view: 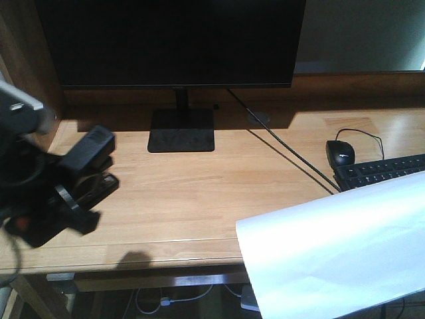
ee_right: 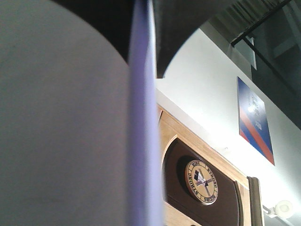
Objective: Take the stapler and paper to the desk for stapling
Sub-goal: 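Lower the left gripper with the black stapler onto the desk top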
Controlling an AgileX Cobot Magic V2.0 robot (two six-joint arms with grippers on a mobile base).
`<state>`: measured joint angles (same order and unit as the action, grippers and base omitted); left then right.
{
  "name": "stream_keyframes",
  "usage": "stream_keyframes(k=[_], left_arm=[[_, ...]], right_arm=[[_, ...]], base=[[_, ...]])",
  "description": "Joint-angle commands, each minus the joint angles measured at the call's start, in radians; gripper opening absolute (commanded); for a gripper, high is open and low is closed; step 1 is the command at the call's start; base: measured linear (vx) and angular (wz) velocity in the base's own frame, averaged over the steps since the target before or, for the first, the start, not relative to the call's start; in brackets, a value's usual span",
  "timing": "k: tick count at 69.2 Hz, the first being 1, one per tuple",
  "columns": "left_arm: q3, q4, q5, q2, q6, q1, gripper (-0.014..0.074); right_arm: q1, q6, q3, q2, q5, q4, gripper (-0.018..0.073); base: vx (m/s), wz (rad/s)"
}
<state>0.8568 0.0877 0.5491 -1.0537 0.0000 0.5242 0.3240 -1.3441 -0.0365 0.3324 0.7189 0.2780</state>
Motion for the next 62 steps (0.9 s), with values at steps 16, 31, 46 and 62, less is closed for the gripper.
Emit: stream_keyframes(k=[16, 31, 46, 62], left_arm=[[0.179, -0.01, -0.219, -0.301, 0.0, 0.002, -0.0006], [0.252, -0.099, -0.227, -0.463, 0.061, -0.042, -0.0006], [0.336, -0.378, -0.198, -0.582, 0.329, -0.116, -0.0006], [0.426, -0.731, -0.07, -0.66, 0.763, -0.23, -0.0006]], right_arm=[[-0.004, 0.013, -0.024, 0.009, 0.061, 0.0, -0.0002], [-0.004, 0.013, -0.024, 0.009, 0.061, 0.0, -0.0002], [-0.004, 0.013, -0.024, 0.009, 0.061, 0.0, -0.0002], [-0.004, 0.013, -0.024, 0.009, 0.061, 0.0, -0.0002]], base=[[0.0, 0.0], [0.0, 0.0], [0.0, 0.0], [0.0, 0.0]])
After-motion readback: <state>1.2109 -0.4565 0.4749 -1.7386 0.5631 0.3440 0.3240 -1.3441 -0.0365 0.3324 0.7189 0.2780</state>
